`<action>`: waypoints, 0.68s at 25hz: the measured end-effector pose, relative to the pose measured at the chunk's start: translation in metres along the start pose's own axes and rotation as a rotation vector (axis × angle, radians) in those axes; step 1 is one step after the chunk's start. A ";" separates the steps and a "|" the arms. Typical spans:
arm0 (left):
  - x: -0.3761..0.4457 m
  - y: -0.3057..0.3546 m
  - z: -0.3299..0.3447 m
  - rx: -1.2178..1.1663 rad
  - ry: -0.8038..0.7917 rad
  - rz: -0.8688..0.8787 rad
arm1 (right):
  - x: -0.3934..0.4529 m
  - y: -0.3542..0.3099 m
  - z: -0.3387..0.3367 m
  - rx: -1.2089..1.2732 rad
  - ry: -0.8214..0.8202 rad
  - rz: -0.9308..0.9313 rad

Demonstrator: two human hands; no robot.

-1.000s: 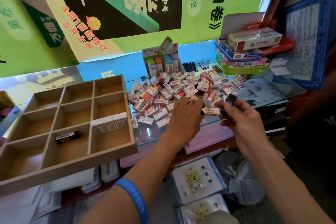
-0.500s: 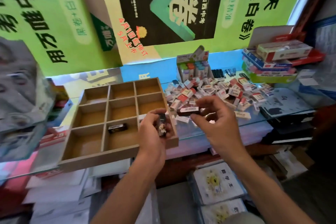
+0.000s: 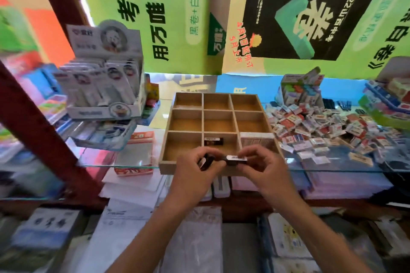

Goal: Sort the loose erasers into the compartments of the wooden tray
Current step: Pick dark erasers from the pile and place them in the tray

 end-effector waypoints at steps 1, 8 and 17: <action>-0.001 -0.004 0.000 0.035 -0.006 0.010 | 0.002 0.001 0.003 -0.141 -0.021 -0.017; 0.017 -0.001 -0.006 0.218 0.025 -0.032 | 0.031 -0.009 -0.012 -0.520 -0.056 -0.061; 0.068 -0.033 -0.025 0.250 0.034 -0.189 | 0.079 -0.002 0.006 -0.744 -0.202 -0.058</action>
Point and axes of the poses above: each hand's wrist, its own x-axis towards the middle knuckle, its own z-axis out of the palm, y = z × x, the point moved 7 cm from there along x, towards the middle knuckle, and after that the axes turned 11 degrees about -y, right-handed, at the moved point
